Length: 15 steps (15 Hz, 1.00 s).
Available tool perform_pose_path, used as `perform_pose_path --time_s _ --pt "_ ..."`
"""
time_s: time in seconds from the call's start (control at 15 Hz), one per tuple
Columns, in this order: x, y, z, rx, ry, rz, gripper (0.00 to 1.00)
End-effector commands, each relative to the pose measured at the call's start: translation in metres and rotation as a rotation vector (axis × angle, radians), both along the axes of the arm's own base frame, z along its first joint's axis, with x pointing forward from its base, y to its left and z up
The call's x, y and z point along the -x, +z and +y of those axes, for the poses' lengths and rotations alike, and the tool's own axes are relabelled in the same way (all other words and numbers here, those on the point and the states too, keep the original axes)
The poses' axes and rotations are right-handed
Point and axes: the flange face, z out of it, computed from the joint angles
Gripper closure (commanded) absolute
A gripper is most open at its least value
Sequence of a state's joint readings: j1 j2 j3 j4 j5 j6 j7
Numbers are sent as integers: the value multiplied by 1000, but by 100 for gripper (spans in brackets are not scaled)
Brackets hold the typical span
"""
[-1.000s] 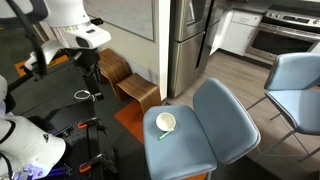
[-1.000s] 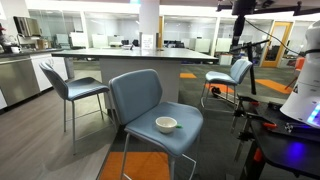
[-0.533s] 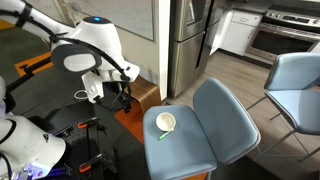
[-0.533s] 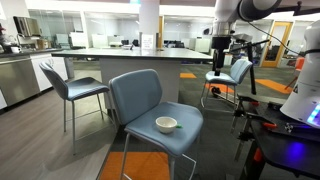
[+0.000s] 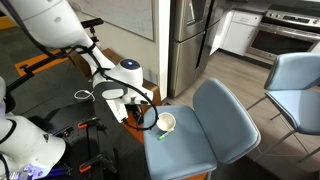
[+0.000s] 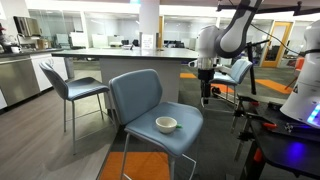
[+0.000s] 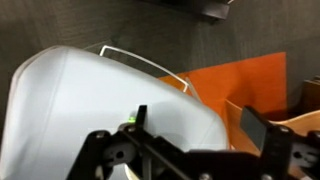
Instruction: Put the marker in the bowl
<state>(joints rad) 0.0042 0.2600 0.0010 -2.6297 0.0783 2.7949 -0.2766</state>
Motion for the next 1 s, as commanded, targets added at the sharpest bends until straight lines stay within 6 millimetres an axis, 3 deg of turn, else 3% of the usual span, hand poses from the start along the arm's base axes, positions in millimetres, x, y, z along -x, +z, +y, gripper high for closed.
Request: perform_pose_path --time_s 0.0,0.27,0.47,0.6,0.93 --pt "-29 -49 -8 -25 12 11 0" --pt "-56 -103 -34 -21 31 31 0" --pt "-71 -131 -48 -28 59 31 0" --pt "-77 -143 -53 -26 73 29 0" --pt "-77 -146 -53 -20 50 49 0"
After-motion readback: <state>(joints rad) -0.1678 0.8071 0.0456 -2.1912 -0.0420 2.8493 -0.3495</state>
